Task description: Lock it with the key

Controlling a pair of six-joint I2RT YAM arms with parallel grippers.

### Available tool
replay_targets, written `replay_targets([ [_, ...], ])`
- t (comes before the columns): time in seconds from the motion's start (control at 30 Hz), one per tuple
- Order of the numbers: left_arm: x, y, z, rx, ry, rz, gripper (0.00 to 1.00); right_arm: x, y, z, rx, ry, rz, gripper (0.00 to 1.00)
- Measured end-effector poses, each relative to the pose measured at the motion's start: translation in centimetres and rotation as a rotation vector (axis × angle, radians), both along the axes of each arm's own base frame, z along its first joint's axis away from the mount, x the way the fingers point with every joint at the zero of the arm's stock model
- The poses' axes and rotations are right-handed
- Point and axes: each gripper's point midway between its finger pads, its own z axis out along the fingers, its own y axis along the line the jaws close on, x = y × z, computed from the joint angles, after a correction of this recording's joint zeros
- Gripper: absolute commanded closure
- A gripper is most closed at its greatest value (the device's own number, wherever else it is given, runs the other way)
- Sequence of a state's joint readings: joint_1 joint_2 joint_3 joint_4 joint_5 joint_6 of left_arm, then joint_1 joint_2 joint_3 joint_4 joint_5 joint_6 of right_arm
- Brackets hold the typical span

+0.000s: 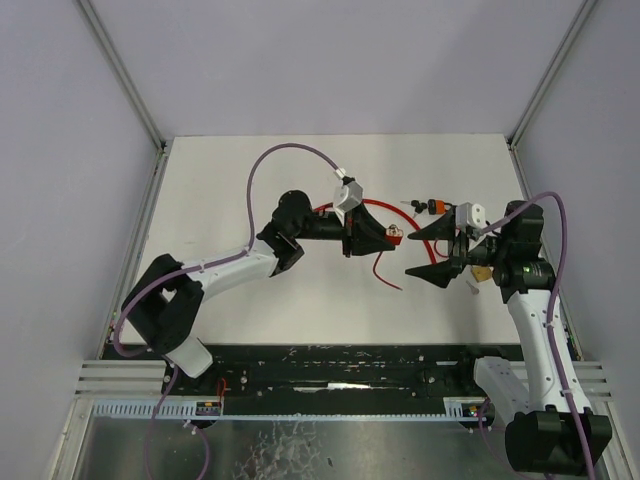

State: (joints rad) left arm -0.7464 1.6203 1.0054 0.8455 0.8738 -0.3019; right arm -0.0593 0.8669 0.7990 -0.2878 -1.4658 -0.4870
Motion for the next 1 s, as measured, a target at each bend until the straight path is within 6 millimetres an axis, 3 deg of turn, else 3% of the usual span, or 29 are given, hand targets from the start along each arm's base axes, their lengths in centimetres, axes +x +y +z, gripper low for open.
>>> replay_targets([
  [0.27,-0.7,0.4,-2.3,0.095,-0.033,-0.040,1.00,-0.8,0.1,-0.6,0.001,-0.067,0.041,0.11],
  [0.47,-1.5,0.6,-3.3,0.162,-0.040,-0.103,1.00,-1.1,0.1,-1.5,-0.014,-0.121,0.048,0.00],
  [0.67,-1.9,0.4,-3.5,0.213,-0.055,-0.176,1.00,-2.0,0.1,-2.5,-0.032,-0.183,0.059,0.00],
  [1.0,-2.2,0.5,-6.1,0.282,-0.014,-0.238,1.00,-2.1,-0.1,-3.6,-0.070,-0.257,0.061,0.00],
])
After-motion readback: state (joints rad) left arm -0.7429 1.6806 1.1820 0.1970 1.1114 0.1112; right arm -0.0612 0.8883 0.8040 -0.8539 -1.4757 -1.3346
